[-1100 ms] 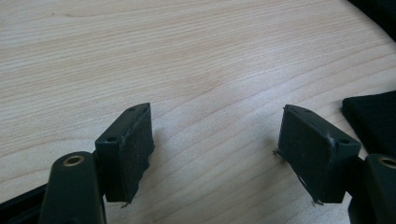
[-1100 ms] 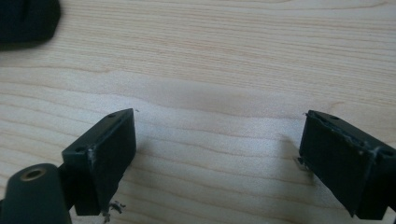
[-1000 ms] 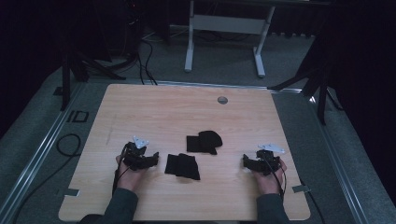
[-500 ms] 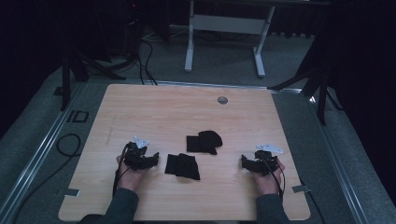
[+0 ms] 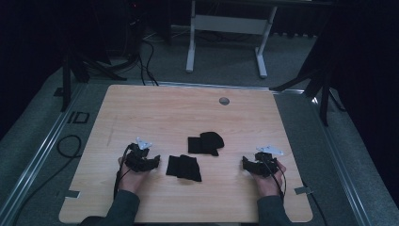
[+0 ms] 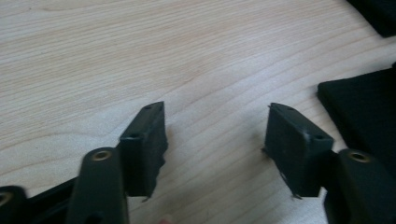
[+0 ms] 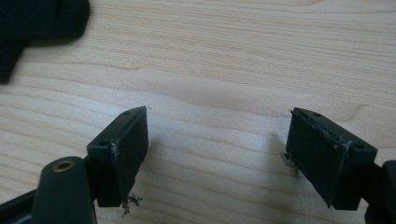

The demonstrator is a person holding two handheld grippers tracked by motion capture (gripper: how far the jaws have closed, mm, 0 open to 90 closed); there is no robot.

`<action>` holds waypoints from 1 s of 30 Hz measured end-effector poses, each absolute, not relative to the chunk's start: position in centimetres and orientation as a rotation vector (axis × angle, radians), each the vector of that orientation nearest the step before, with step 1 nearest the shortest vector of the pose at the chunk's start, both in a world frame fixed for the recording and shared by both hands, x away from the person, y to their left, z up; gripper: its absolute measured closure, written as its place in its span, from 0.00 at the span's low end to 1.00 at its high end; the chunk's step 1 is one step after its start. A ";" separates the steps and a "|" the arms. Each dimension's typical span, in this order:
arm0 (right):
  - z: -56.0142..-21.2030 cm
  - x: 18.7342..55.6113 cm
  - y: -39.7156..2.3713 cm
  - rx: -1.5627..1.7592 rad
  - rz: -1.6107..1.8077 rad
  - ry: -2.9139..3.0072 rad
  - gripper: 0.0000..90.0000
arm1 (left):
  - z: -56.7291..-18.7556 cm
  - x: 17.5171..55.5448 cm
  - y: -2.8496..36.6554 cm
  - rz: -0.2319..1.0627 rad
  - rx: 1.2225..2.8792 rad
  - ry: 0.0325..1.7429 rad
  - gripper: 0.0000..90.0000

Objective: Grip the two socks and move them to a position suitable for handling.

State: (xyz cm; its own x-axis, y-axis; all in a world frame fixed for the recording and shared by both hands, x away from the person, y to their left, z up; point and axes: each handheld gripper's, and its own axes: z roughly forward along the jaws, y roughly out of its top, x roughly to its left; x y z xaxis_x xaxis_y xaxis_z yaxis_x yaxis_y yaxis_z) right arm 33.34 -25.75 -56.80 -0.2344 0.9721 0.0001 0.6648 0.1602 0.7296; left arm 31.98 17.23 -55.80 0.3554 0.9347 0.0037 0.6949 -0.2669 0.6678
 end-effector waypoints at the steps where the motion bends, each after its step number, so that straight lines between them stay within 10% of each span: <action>1: -56.8 33.3 -25.7 1.548 0.852 1.968 0.23 | -55.8 32.0 17.2 0.537 2.047 1.410 0.47; 30: -56.5 33.1 -25.2 1.476 0.890 2.030 0.46 | -54.3 30.2 15.5 0.331 1.992 1.215 0.73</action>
